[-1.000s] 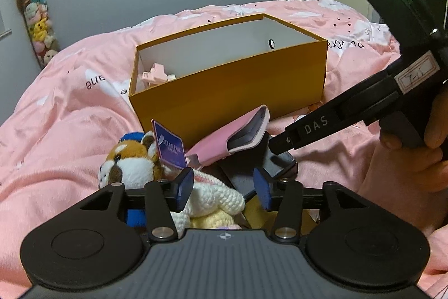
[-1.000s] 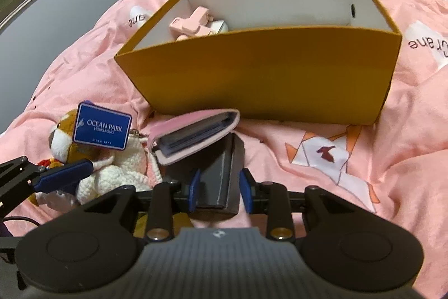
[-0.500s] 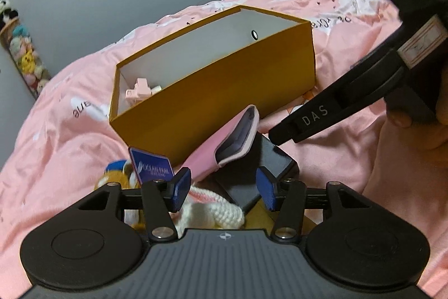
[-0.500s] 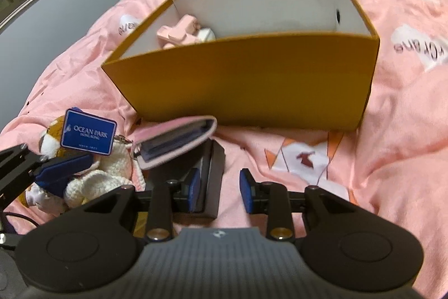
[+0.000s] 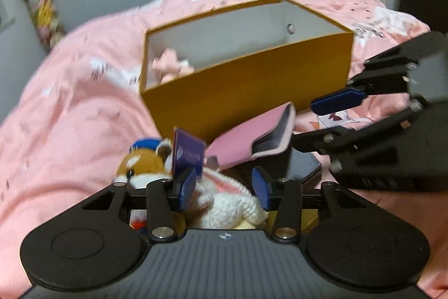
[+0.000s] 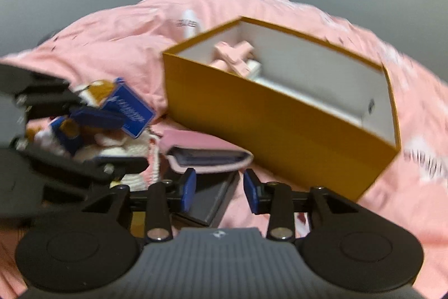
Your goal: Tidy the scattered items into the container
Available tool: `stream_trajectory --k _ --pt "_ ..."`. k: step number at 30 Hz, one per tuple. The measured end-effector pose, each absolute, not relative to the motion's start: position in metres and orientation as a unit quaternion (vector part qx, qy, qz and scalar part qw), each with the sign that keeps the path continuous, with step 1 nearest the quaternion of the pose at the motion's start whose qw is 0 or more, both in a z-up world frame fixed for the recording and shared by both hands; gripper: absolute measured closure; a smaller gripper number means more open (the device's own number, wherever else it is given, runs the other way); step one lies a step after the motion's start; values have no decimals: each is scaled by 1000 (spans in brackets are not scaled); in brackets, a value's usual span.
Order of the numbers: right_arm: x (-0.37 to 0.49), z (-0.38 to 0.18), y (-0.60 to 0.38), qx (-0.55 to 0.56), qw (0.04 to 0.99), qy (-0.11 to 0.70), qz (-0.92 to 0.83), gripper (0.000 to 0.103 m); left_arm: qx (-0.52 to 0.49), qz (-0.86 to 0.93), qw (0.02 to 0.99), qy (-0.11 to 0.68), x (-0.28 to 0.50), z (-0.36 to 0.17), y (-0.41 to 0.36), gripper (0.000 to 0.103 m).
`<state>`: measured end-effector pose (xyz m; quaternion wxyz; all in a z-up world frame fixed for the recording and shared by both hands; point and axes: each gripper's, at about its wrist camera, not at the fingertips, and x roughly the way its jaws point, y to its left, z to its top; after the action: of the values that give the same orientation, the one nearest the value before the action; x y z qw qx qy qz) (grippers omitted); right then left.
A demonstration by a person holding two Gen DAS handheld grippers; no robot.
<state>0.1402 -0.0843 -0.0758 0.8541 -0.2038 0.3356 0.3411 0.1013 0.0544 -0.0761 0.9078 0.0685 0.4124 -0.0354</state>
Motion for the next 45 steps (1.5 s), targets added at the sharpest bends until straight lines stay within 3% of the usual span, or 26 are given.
stream_trajectory --k 3,12,21,26,28,39,42,43,45 --pt "130 -74 -71 -260 843 309 354 61 59 -36 900 430 103 -76 61 61" --pt "104 -85 -33 -428 778 240 393 60 15 -46 888 456 111 -76 80 63" --pt "114 -98 -7 -505 743 208 387 57 -4 -58 886 460 122 -85 82 63" --pt "125 -110 -2 -525 731 211 382 60 -14 -58 888 457 124 -90 87 63" --pt "127 -115 -1 -535 727 207 378 66 -19 -57 888 456 124 -91 89 63" --pt "148 -97 -33 -431 790 264 347 75 -29 -71 895 439 119 -85 87 63" --pt "161 -85 -55 -355 823 308 320 79 -34 -80 896 435 118 -84 83 63" --pt "168 -81 -65 -319 833 328 310 86 -35 -82 897 434 118 -84 82 63" --pt "184 -75 -87 -235 847 375 293 86 -35 -87 897 431 119 -83 78 63"
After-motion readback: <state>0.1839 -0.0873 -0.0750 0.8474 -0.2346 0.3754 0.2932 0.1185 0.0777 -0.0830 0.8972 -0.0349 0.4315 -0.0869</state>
